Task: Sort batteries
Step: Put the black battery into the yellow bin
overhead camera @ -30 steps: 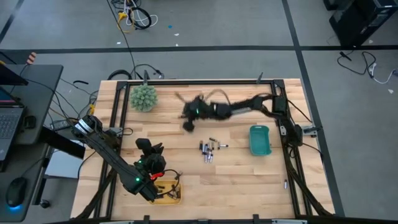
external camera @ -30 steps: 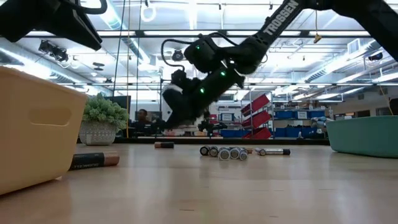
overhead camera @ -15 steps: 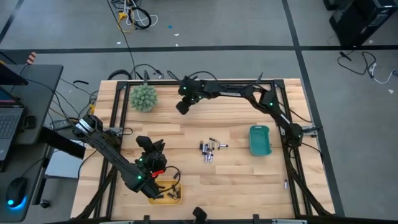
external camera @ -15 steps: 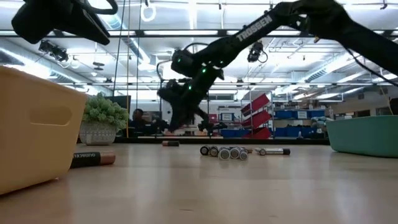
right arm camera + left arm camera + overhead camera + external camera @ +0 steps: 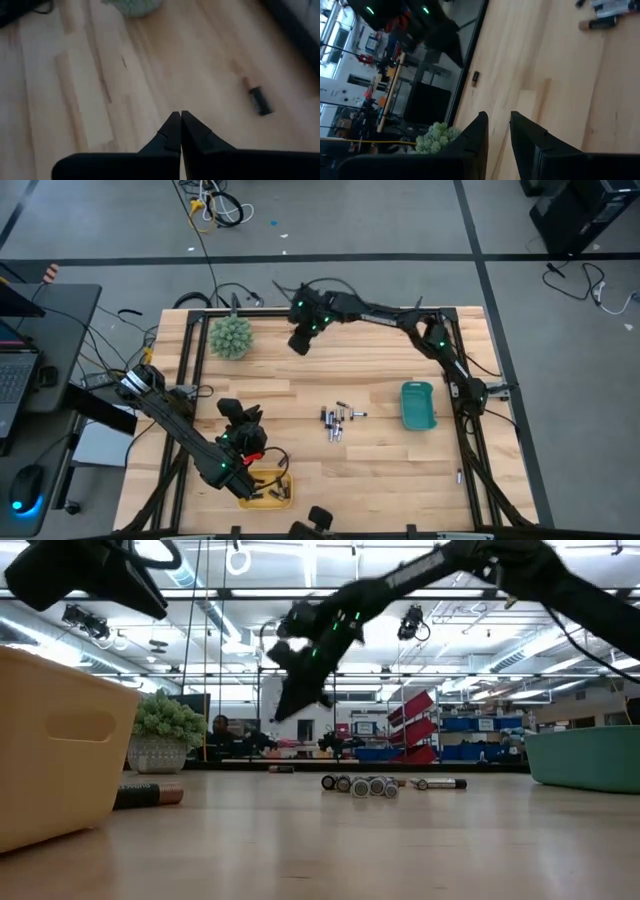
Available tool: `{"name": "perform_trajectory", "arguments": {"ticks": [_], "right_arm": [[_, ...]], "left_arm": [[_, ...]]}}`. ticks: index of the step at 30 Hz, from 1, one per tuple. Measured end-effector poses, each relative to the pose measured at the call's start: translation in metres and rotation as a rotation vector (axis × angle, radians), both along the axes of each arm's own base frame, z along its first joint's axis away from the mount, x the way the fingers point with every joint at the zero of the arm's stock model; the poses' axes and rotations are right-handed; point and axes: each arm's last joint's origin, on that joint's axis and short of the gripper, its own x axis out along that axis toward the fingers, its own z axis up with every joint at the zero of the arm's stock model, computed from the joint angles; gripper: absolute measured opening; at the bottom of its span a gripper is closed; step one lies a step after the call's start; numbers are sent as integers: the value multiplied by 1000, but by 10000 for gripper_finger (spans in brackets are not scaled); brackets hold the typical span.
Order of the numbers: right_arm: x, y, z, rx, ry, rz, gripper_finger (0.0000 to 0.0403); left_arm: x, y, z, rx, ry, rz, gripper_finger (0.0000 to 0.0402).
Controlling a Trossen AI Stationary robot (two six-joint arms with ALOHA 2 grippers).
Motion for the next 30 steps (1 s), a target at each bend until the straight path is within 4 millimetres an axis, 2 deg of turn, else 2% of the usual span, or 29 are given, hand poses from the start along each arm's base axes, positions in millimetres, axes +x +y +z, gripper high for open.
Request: {"name": "perform_trajectory", "arguments": {"ticks": [4,8,10,14,18,21,23,27,30], "right_arm": [[-21,-14,22,-151,29,135,0],[-37,-37,46,-350,26,101,0],[-46,-51,48,-379,32,91,0],[-55,-73,28,-383,93,128,0],[-51,-78,13,-389,93,184,0],[-47,-79,-5,-363,124,204,0],[-45,-77,-9,-361,126,209,0],[-38,-74,-11,-376,99,221,0],[-30,-72,-20,-382,77,223,0]], "left_arm": [[-1,12,7,57,-75,-14,78],[-1,26,14,99,-144,-10,78],[0,31,19,109,-178,-2,78],[3,38,23,69,-194,28,78],[8,35,23,-70,-125,21,69],[16,27,23,-168,-76,-50,51],[19,24,26,-188,-71,-95,40],[18,27,32,-131,-104,-108,24],[10,38,42,36,-179,-73,17]]}}
